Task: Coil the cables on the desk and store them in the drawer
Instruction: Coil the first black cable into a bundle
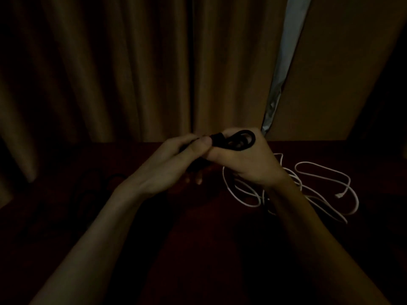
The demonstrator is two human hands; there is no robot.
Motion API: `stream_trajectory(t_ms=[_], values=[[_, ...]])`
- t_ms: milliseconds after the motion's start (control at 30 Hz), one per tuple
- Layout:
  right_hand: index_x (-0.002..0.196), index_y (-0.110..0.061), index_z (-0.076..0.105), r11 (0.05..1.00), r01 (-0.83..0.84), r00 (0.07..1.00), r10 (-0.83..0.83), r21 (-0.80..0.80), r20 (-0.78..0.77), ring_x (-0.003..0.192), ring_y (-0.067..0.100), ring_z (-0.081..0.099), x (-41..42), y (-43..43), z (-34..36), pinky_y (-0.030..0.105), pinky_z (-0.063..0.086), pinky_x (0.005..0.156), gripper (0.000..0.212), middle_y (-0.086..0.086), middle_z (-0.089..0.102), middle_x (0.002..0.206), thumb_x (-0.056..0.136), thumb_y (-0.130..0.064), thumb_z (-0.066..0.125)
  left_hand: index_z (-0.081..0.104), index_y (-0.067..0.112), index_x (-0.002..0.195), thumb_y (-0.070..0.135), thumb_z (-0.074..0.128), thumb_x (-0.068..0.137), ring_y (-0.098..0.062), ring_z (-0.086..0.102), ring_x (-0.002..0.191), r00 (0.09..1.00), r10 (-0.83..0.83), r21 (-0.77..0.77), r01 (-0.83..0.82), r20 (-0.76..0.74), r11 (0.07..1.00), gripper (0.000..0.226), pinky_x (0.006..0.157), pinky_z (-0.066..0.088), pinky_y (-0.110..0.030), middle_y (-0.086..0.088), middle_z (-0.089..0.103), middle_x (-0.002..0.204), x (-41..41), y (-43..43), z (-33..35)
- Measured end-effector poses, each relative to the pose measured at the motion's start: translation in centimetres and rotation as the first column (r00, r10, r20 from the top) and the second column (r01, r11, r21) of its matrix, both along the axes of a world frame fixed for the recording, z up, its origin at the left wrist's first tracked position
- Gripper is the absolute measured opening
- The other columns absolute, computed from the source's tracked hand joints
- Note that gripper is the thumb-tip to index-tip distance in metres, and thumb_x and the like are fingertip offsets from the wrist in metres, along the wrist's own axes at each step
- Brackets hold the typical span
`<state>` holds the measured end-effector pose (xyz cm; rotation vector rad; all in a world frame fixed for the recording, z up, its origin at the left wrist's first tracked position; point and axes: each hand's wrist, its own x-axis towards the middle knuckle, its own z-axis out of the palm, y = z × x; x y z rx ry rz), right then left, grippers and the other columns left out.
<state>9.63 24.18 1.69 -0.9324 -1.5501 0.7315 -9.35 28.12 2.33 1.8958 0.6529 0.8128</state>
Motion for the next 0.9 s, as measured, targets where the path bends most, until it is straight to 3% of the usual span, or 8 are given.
stream_trajectory(t_ms=[33, 167, 300, 400, 600, 667, 800, 900], values=[[0.075, 0.006, 0.064, 0.999, 0.032, 0.999, -0.032, 0.000, -0.003, 0.054, 0.010, 0.057, 0.0, 0.1, -0.2, 0.025, 0.042, 0.051, 0.033, 0.001, 0.060, 0.059, 0.079, -0.021, 0.082, 0.067, 0.029, 0.112, 0.044, 0.064, 0.090, -0.017, 0.071, 0.079, 1.000, -0.016, 0.060, 0.016, 0.000, 0.998, 0.027, 0.069, 0.053, -0.027, 0.003, 0.073, 0.093, -0.3, 0.0, 0.1], [0.070, 0.002, 0.061, 0.999, 0.010, 0.991, -0.015, -0.038, -0.133, 0.043, 0.005, 0.047, -0.2, 0.3, -0.4, 0.019, 0.035, 0.043, 0.031, -0.001, 0.054, 0.053, 0.086, -0.017, 0.079, 0.050, 0.024, 0.142, 0.011, 0.085, 0.077, -0.010, 0.071, 0.098, 0.996, 0.007, 0.346, 0.025, -0.090, 0.938, 0.076, 0.083, 0.058, -0.027, 0.010, 0.068, 0.117, -0.2, -0.1, -0.2], [0.087, -0.008, 0.074, 0.996, -0.085, 0.953, 0.078, -0.013, -0.293, 0.086, 0.023, 0.071, -1.0, 0.8, -0.7, 0.036, 0.057, 0.077, 0.013, 0.011, 0.073, 0.085, 0.089, -0.020, 0.077, 0.056, 0.008, 0.139, 0.030, 0.085, 0.082, -0.005, 0.064, 0.108, 0.971, 0.225, 0.799, -0.195, 0.077, 0.569, 0.067, 0.091, 0.051, -0.017, -0.001, 0.067, 0.122, 0.7, 0.6, -1.0], [0.086, -0.008, 0.073, 0.998, -0.053, 0.948, 0.036, -0.046, -0.315, 0.089, 0.023, 0.071, -1.6, 1.1, -0.9, 0.033, 0.056, 0.077, 0.017, 0.010, 0.073, 0.085, 0.085, -0.024, 0.080, 0.063, 0.004, 0.130, 0.024, 0.084, 0.084, -0.008, 0.064, 0.101, 0.953, 0.234, 0.839, -0.283, 0.192, 0.465, 0.054, 0.087, 0.049, -0.016, -0.005, 0.068, 0.114, 0.8, 1.2, -1.9], [0.065, -0.010, 0.059, 0.996, 0.002, 0.987, -0.016, -0.088, -0.160, 0.045, 0.001, 0.055, -2.0, 0.4, -0.2, 0.014, 0.039, 0.045, 0.035, -0.008, 0.056, 0.051, 0.095, -0.025, 0.065, 0.068, 0.009, 0.119, 0.015, 0.083, 0.082, 0.000, 0.069, 0.087, 0.949, 0.187, 0.709, -0.315, 0.254, 0.631, 0.040, 0.071, 0.051, -0.015, 0.008, 0.072, 0.101, 0.8, 1.0, -2.0], [0.080, -0.004, 0.058, 0.989, -0.055, 0.994, 0.041, -0.139, -0.103, 0.036, 0.001, 0.039, -1.9, 0.2, 0.0, 0.015, 0.028, 0.036, 0.034, -0.004, 0.045, 0.051, 0.095, -0.034, 0.061, 0.069, 0.015, 0.115, 0.021, 0.081, 0.082, -0.003, 0.069, 0.078, 0.947, 0.212, 0.625, -0.319, 0.242, 0.713, 0.036, 0.062, 0.050, -0.016, 0.012, 0.072, 0.093, 0.5, 0.8, -1.7], [0.104, -0.006, 0.063, 0.947, -0.199, 0.980, 0.198, -0.252, -0.027, 0.038, 0.006, 0.027, -1.1, 0.6, -0.4, 0.019, 0.020, 0.037, 0.039, 0.002, 0.036, 0.056, 0.092, -0.043, 0.060, 0.072, 0.017, 0.108, 0.039, 0.077, 0.081, -0.019, 0.071, 0.076, 0.955, 0.193, 0.426, -0.274, 0.225, 0.862, 0.035, 0.061, 0.057, -0.040, 0.000, 0.074, 0.089, -0.3, 1.4, -1.8], [0.111, -0.006, 0.063, 0.904, -0.338, 0.941, 0.326, -0.262, -0.091, 0.042, 0.004, 0.026, -0.7, 0.8, -0.7, 0.021, 0.018, 0.042, 0.032, -0.005, 0.039, 0.057, 0.097, -0.035, 0.063, 0.073, 0.020, 0.103, 0.037, 0.077, 0.080, -0.017, 0.069, 0.076, 0.943, 0.166, 0.329, -0.260, 0.287, 0.908, 0.029, 0.064, 0.054, -0.034, -0.008, 0.073, 0.088, -0.6, 1.7, -1.8]])
